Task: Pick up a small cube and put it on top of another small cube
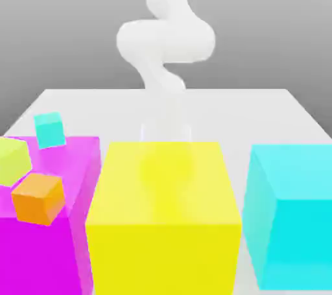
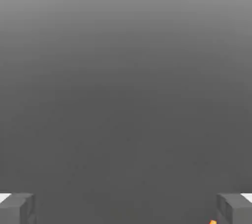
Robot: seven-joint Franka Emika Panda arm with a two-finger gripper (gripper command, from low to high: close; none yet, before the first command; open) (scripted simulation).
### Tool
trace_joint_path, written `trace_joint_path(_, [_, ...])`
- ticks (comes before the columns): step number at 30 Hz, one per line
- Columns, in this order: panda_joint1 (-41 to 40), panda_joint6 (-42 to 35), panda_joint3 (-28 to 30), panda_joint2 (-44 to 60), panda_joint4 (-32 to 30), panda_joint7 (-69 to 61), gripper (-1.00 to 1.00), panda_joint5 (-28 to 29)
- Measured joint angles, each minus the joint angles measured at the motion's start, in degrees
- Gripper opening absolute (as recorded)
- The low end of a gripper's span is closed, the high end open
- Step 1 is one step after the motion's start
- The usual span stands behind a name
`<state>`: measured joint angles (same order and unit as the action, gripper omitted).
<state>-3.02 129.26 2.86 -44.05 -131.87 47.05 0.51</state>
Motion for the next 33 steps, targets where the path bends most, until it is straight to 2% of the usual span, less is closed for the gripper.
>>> trace_joint_path(19, [-31.2, 8.3, 16.0, 34.0, -10.3, 46.1, 0.0, -2.3])
trace_joint_path(33, [-32.5, 23.2, 15.0, 43.5, -20.7, 80.5, 0.0, -3.2])
